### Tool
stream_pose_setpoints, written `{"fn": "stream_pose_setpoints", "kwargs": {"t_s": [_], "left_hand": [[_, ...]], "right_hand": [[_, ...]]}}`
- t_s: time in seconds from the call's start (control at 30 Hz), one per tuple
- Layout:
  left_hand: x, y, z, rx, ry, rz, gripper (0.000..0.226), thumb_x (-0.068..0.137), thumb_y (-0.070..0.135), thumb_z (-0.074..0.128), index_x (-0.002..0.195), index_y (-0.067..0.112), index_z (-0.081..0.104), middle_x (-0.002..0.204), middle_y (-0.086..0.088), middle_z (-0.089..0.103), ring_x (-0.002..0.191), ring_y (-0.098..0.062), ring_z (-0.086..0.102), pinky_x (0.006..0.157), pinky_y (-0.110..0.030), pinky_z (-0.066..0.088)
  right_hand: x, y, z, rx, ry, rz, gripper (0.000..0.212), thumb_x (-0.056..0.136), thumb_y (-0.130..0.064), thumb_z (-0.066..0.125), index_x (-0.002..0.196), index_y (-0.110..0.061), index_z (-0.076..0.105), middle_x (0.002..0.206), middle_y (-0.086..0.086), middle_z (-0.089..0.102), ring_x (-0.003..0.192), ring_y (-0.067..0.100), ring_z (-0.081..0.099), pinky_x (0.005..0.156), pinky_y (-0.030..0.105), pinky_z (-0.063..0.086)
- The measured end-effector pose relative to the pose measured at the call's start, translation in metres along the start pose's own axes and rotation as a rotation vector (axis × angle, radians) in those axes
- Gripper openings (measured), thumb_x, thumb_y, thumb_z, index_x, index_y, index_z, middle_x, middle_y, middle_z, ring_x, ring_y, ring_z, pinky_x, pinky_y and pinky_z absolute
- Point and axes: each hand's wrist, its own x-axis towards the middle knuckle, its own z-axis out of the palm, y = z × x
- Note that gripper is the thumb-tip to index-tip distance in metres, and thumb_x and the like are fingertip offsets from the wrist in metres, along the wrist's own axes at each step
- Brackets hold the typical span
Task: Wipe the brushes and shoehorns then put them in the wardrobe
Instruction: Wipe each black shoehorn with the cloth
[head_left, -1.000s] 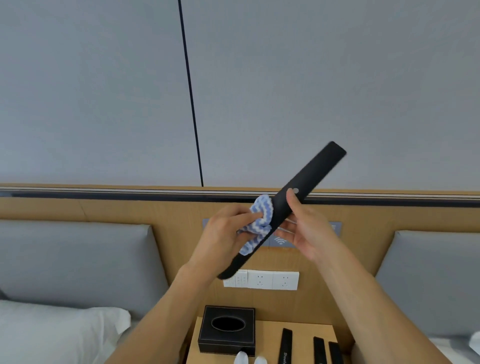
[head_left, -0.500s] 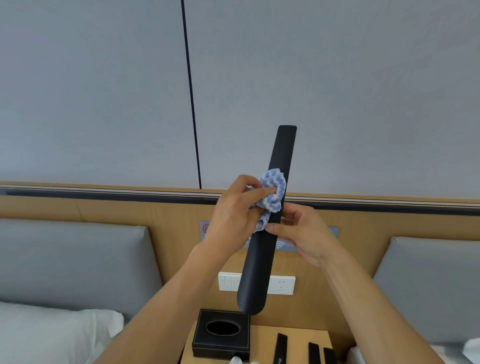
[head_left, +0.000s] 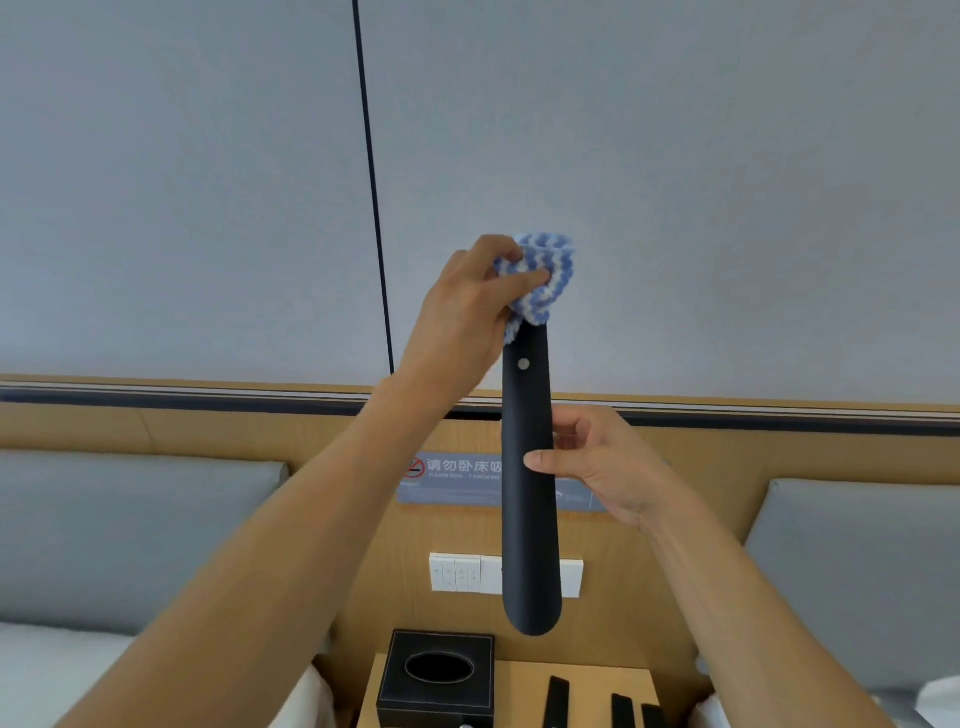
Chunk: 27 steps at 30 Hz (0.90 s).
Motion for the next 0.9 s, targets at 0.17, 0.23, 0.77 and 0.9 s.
{"fn": "stream_pose_setpoints", "kwargs": {"t_s": [0.17, 0.23, 0.77, 0.9], "left_hand": [[0.029, -0.002, -0.011, 0.009, 0.028, 0.001, 0.039, 0.085, -0.007, 0.051, 0.115, 0.006, 0.072, 0.121, -0.016, 0.06, 0.102, -0.037, 0.059, 0.084, -0.046, 0.05], [0.035, 0.0, -0.012, 0.005, 0.05, 0.005, 0.037, 0.085, -0.003, 0.05, 0.113, 0.005, 0.073, 0.117, -0.015, 0.062, 0.1, -0.036, 0.06, 0.083, -0.044, 0.051], [-0.021, 0.047, 0.031, -0.138, -0.062, 0.181, 0.035, 0.07, -0.014, 0.065, 0.094, 0.006, 0.078, 0.098, -0.015, 0.066, 0.077, -0.034, 0.059, 0.057, -0.042, 0.052], [-0.03, 0.056, 0.041, -0.186, -0.104, 0.183, 0.032, 0.072, -0.014, 0.067, 0.095, 0.006, 0.078, 0.1, -0.015, 0.065, 0.08, -0.033, 0.061, 0.06, -0.04, 0.053]], "right_hand": [[0.001, -0.006, 0.0, -0.011, 0.01, -0.034, 0.031, 0.086, -0.006, 0.075, 0.113, -0.022, 0.073, 0.106, -0.005, 0.076, 0.102, 0.013, 0.071, 0.085, 0.028, 0.059], [0.002, -0.009, -0.002, -0.016, 0.014, -0.04, 0.032, 0.086, -0.007, 0.074, 0.114, -0.022, 0.072, 0.108, -0.005, 0.076, 0.103, 0.013, 0.071, 0.087, 0.028, 0.059], [-0.025, 0.001, -0.033, 0.097, 0.144, 0.012, 0.027, 0.086, -0.005, 0.072, 0.108, -0.02, 0.076, 0.11, 0.009, 0.075, 0.111, 0.036, 0.067, 0.104, 0.063, 0.043], [-0.033, 0.006, -0.041, 0.158, 0.2, -0.016, 0.024, 0.085, 0.0, 0.072, 0.103, -0.016, 0.077, 0.108, 0.011, 0.075, 0.107, 0.031, 0.07, 0.103, 0.057, 0.048]]}}
